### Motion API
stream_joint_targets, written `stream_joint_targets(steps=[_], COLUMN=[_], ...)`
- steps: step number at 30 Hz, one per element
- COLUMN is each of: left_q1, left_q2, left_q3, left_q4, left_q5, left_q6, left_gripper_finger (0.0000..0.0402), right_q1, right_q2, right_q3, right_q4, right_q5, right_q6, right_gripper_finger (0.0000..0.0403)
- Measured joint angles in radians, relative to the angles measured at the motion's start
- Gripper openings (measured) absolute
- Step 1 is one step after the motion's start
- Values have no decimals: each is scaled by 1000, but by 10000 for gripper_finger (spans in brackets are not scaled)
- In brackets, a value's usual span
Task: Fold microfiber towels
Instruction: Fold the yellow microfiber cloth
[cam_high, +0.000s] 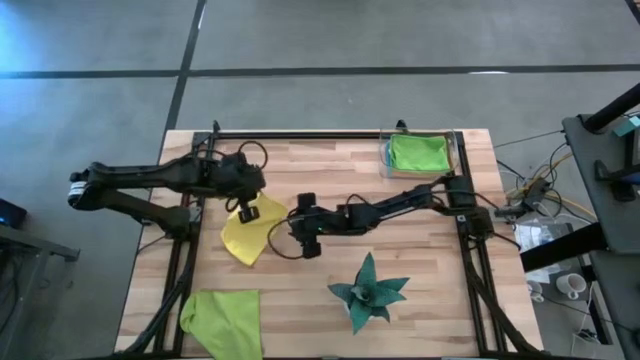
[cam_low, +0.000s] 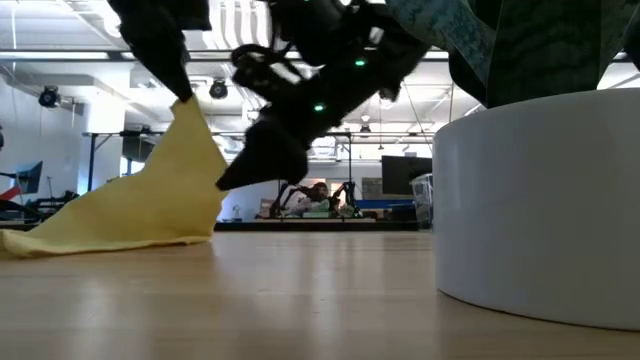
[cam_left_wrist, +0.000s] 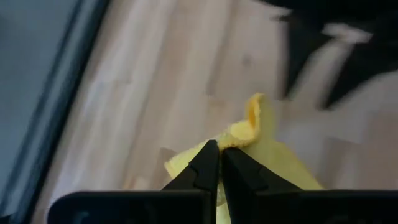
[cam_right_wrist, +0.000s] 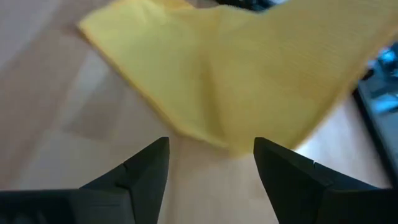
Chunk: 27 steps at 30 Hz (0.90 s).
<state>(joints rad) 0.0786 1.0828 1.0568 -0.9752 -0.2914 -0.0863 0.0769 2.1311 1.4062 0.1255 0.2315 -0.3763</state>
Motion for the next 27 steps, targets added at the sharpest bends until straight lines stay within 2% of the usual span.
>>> stream_joint_targets(steps=[5,9,11,13,15,17,22,27], left_q1=[-37,-76,-92,-100,-102,-101,-98,-98], left_q2=[-31,-29,-22,-11,-7,-7,-25,-47], left_q3=[-5,-10,-11,-14,-12,-6,43,122], left_q4=[-7,-7,-4,-6,-4,-4,-8,-5], left_q5=[95,168,181,179,142,79,-48,-165], left_q6=[-8,-6,-2,-2,-7,-10,-1,40], left_gripper_finger=[0,0,0,0,0,0,0,0], right_q1=[-17,-47,-67,-88,-99,-99,-95,-88], right_q2=[27,24,21,25,36,58,82,39], right_q3=[106,126,131,137,146,155,170,177], right_q4=[-135,-151,-143,-128,-121,-123,-244,-395], right_q5=[68,59,-10,-162,-306,-375,-397,-399], right_q6=[-98,-166,-186,-191,-183,-181,-138,-129], right_gripper_finger=[231,231,231,230,228,226,226,226])
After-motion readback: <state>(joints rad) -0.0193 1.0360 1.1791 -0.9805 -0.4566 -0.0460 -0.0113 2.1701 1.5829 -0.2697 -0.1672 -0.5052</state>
